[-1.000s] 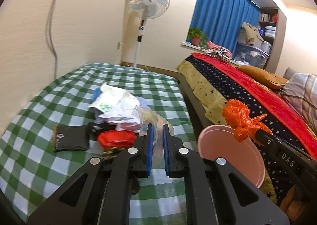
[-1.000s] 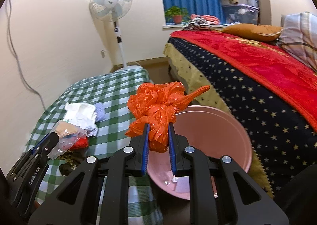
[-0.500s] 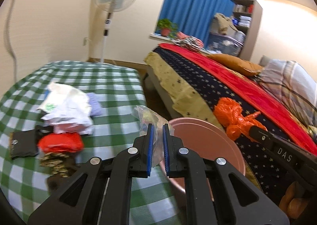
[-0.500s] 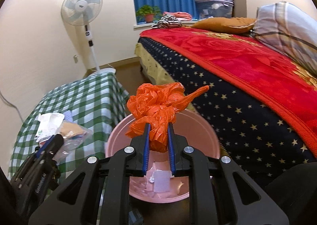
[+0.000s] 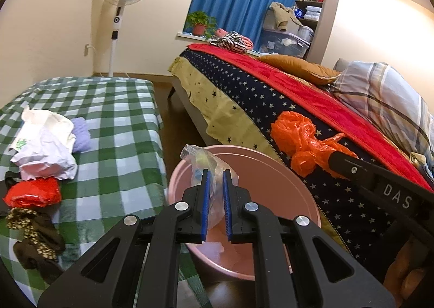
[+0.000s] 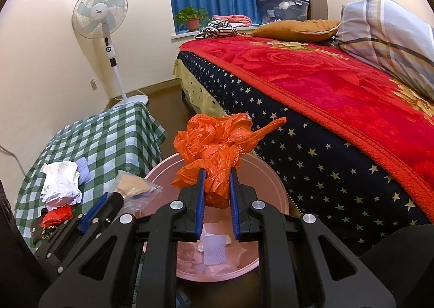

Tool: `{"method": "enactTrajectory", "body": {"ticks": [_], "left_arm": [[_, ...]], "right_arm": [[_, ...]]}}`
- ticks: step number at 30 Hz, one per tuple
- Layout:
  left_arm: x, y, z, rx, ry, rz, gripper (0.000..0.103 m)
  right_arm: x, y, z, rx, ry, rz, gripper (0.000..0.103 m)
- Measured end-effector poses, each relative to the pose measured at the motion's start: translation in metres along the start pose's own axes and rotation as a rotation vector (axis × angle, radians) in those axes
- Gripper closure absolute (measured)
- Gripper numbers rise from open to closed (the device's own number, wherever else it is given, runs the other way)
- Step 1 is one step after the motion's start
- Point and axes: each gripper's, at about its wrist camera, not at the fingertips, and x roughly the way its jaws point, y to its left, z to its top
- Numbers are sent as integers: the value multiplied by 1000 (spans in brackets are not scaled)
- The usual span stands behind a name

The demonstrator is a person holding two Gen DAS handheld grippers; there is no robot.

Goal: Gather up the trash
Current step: 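Carry both bags over the pink bin and open both tools to drop them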

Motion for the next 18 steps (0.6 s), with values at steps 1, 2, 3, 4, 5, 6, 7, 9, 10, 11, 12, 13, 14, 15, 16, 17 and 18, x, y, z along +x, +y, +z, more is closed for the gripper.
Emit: {"method": "enactTrajectory", "body": {"ticks": [1, 2, 3, 4, 5, 6, 7, 9, 10, 11, 12, 13, 14, 15, 16, 17, 18], "left_arm": [[2, -2, 0, 3, 4, -8, 94], [3, -2, 0, 5, 8, -13, 93], [5, -3, 0, 7, 13, -14, 93], [6, -2, -1, 5, 17, -10, 91], [6, -2, -1, -1, 18, -16, 85], [6, 0, -1, -11, 19, -30, 81], [6, 3, -2, -22, 18, -36, 71], [5, 6, -2, -31, 16, -27, 63], [4, 8, -2, -37, 18, -26, 63], [3, 10, -3, -44, 19, -23, 62], [2, 11, -3, -48, 18, -20, 61], [-1, 13, -3, -50, 13, -11, 59], [-2, 14, -3, -48, 9, -2, 54], [-6, 15, -2, -45, 0, 13, 51], [-10, 16, -2, -44, -13, 33, 48], [-13, 18, -1, -45, -20, 45, 47], [-17, 20, -1, -45, -30, 65, 47]], "right_arm": [[0, 1, 0, 0, 1, -2, 87], [0, 1, 0, -1, 4, -9, 86], [1, 1, 0, 1, 6, -16, 83], [1, 1, 0, 3, 6, -30, 81], [2, -1, 1, 11, 6, -44, 69], [1, -3, 1, 22, -1, -50, 61], [-1, -4, 1, 29, -8, -50, 54], [-1, -3, 1, 28, -9, -45, 54], [-1, -2, 1, 26, -9, -44, 54], [-2, -1, 0, 26, -12, -38, 54], [-3, -1, 0, 29, -15, -33, 54], [-3, -1, 0, 32, -18, -26, 54], [-4, 0, 0, 35, -22, -15, 54], [-5, 1, 0, 39, -26, -3, 54], [-6, 2, 0, 39, -30, 8, 54], [-7, 5, -1, 35, -36, 20, 54], [-8, 7, -1, 31, -41, 31, 54]]}}
